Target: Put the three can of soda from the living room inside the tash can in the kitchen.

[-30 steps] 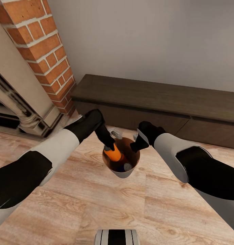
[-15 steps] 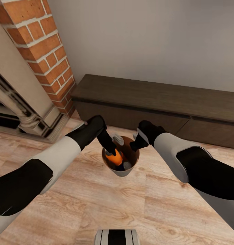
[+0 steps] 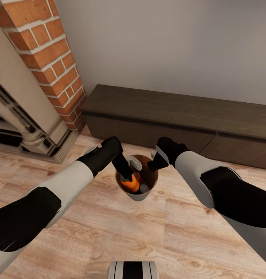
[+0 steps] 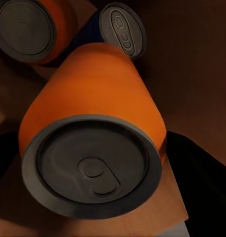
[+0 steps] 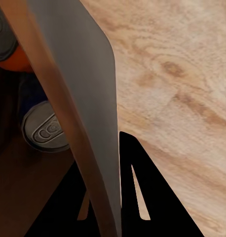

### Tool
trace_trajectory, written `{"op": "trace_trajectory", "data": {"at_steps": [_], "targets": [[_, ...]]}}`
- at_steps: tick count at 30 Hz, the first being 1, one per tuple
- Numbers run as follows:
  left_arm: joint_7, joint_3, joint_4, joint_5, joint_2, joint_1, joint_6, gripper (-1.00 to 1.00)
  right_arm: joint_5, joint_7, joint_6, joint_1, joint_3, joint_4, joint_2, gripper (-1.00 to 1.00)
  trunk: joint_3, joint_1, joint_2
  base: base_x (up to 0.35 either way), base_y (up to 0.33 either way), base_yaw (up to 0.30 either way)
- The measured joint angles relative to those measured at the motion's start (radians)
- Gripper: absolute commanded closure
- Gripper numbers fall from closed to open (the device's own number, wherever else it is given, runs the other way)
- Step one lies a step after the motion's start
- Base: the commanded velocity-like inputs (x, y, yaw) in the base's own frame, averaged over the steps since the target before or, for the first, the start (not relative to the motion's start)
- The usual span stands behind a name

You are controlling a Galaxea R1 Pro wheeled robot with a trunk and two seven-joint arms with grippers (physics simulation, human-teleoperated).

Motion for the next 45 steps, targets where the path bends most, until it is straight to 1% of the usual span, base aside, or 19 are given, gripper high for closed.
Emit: {"op": "trace_trajectory", "data": {"at_steps": [5,6,9,13,23,26,28,29,31,33,34,35,36,38,39,40,42,43,45], "targets": [[0.003,0.0,-0.002,0.0,0.0,0.003,0.0,1.0,0.002,0.0,0.0,0.0,0.002,0.0,0.0,1.0,0.0,0.0,0.0,0.0,0.0,0.0],[0.003,0.0,-0.002,0.0,0.0,0.003,0.0,-1.0,0.001,0.0,0.0,0.0,0.001,0.0,0.0,1.0,0.0,0.0,0.0,0.0,0.0,0.0],[0.007,0.0,-0.014,-0.003,0.002,0.007,0.0,-1.0,-0.001,0.0,0.0,0.0,-0.001,0.0,0.0,1.0,0.0,0.0,0.0,0.0,0.0,0.0],[0.064,0.001,-0.015,-0.002,0.003,0.008,-0.004,-1.0,0.004,-0.001,0.0,0.0,0.002,0.0,0.0,1.0,0.0,0.0,0.0,0.0,0.0,0.0],[0.081,0.006,-0.033,-0.002,0.012,0.01,-0.007,-1.0,-0.001,0.0,0.0,0.001,-0.004,0.0,0.0,1.0,0.0,0.0,0.0,0.0,0.0,0.0],[0.071,0.036,-0.119,-0.001,0.018,0.013,-0.007,-1.0,0.003,0.0,0.0,0.001,0.001,0.001,0.0,1.0,0.0,0.0,0.0,0.0,0.0,0.0],[0.066,0.058,-0.179,0.0,0.021,0.031,-0.007,-1.0,0.005,-0.001,0.0,0.001,0.002,0.001,0.0,1.0,0.0,0.0,0.0,0.0,0.0,0.0],[0.056,0.079,-0.226,0.001,0.026,0.051,-0.007,-1.0,0.005,-0.001,0.0,0.002,0.002,0.001,0.0,1.0,0.0,0.0,0.0,0.0,0.0,0.0],[0.004,0.137,-0.331,0.0,0.06,0.093,-0.008,-1.0,0.002,0.0,0.0,0.002,-0.001,0.001,0.0,1.0,0.0,0.0,0.0,0.0,0.0,0.0],[-0.069,0.196,-0.425,0.0,0.117,0.114,-0.009,-1.0,-0.001,0.0,0.0,0.002,-0.003,0.001,0.0,1.0,0.0,0.0,0.0,0.0,0.0,0.0],[-0.088,0.211,-0.444,0.0,0.134,0.118,-0.009,-1.0,-0.002,0.0,0.0,0.002,-0.004,0.001,0.0,1.0,0.0,0.0,0.0,0.0,0.0,0.0],[-0.132,0.245,-0.482,-0.002,0.178,0.123,-0.01,-1.0,-0.002,0.0,0.0,0.001,-0.004,0.001,0.0,1.0,0.0,0.0,0.0,0.0,0.0,0.0],[-0.144,0.256,-0.492,-0.001,0.198,0.125,-0.009,-1.0,-0.002,0.0,0.0,0.002,-0.004,0.001,0.0,1.0,0.0,0.0,0.0,0.0,0.0,0.0],[-0.167,0.304,-0.511,-0.002,0.261,0.128,-0.01,-1.0,0.001,0.0,0.0,0.002,-0.003,0.002,0.0,1.0,0.0,0.0,0.0,0.0,0.0,0.0],[-0.17,0.321,-0.514,-0.001,0.279,0.128,-0.01,-1.0,0.003,0.0,0.0,0.002,-0.002,0.002,0.0,1.0,0.0,0.0,0.0,0.0,0.0,0.0],[-0.172,0.359,-0.518,-0.003,0.305,0.129,-0.012,-1.0,0.004,0.0,0.0,0.002,-0.001,0.002,0.0,1.0,0.0,0.0,0.0,0.0,0.0,0.0],[-0.172,0.4,-0.52,-0.003,0.326,0.13,-0.015,-1.0,0.006,0.0,0.0,0.002,0.0,0.002,0.0,1.0,0.0,0.0,0.0,0.0,0.0,0.0],[-0.172,0.436,-0.522,-0.006,0.34,0.132,-0.021,-1.0,0.005,0.0,0.0,0.002,-0.001,0.002,0.0,1.0,0.0,0.0,0.0,0.0,0.0,0.0],[-0.168,0.469,-0.522,-0.009,0.35,0.144,-0.026,-1.0,0.004,0.0,0.0,0.002,-0.003,0.002,0.0,1.0,0.0,0.0,0.0,0.0,0.0,0.0]]}}
